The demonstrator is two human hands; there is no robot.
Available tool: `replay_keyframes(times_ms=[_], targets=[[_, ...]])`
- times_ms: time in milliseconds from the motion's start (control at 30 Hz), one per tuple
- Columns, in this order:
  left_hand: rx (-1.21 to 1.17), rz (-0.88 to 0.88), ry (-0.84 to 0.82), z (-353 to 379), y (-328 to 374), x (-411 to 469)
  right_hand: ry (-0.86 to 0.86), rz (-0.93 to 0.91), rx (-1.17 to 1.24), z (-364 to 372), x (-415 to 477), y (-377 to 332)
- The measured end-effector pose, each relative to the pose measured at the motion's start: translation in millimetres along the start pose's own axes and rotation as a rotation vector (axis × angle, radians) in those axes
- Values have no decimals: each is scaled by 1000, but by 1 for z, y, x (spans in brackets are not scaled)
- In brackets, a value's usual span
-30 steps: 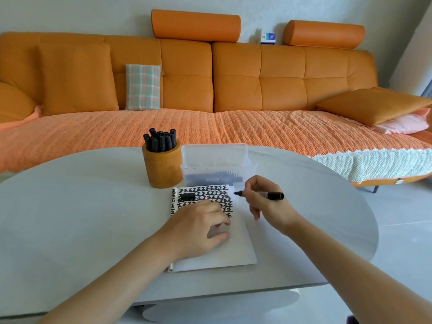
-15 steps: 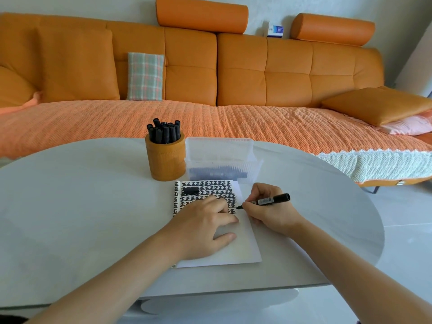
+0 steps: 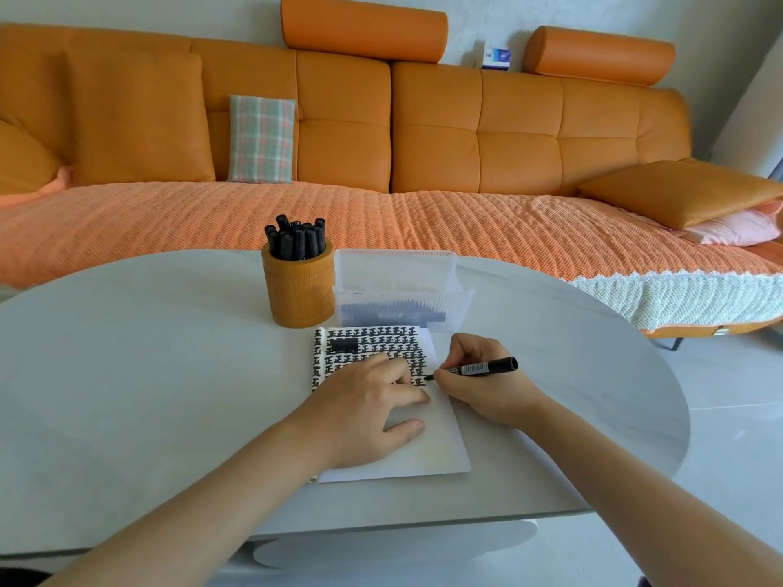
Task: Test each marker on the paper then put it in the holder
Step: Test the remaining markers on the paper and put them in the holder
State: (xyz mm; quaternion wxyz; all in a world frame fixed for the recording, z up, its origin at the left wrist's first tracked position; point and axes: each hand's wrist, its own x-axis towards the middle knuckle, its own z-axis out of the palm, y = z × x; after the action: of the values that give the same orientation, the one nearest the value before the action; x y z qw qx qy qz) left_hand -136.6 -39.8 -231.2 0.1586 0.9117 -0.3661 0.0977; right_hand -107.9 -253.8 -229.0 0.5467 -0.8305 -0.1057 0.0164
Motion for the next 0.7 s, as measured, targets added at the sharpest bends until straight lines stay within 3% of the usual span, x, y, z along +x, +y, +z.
replay_keyframes(times_ms=[700], targets=[[-9,0,1,-1,0,0,-4,-33,0,-2,-1,-2]])
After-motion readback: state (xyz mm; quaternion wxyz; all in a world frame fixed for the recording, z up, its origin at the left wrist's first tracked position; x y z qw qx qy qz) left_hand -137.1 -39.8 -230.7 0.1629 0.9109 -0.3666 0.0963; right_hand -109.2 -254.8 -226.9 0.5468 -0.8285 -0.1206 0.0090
